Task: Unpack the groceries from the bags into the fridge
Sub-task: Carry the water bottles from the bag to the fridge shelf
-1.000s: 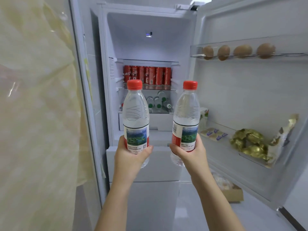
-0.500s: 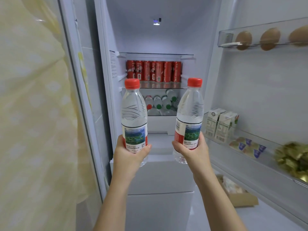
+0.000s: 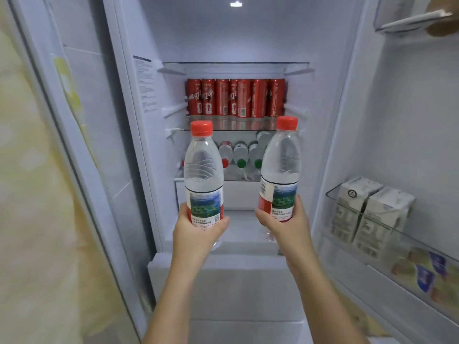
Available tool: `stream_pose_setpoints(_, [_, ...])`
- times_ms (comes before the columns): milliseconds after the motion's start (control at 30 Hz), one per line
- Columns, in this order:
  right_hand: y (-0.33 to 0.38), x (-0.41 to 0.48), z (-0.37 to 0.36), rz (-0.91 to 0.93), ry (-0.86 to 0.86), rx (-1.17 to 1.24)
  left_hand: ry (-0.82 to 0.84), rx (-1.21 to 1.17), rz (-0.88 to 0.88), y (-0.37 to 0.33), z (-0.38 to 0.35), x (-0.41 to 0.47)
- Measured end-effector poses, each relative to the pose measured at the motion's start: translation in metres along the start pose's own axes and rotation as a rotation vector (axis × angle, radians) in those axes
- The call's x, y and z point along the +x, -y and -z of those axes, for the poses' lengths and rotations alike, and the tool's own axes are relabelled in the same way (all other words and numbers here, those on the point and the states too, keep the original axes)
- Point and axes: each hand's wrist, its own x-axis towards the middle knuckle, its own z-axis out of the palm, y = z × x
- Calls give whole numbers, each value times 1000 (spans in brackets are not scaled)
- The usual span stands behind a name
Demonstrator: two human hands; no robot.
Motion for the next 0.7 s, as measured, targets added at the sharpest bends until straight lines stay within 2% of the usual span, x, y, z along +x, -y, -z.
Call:
stream_pose_setpoints(267, [-34, 81, -8, -3, 63, 31, -61, -25, 54, 20, -47, 51])
stream_pose_setpoints(700, [-115, 119, -35, -155, 50, -53, -14, -36, 149, 98, -68, 101])
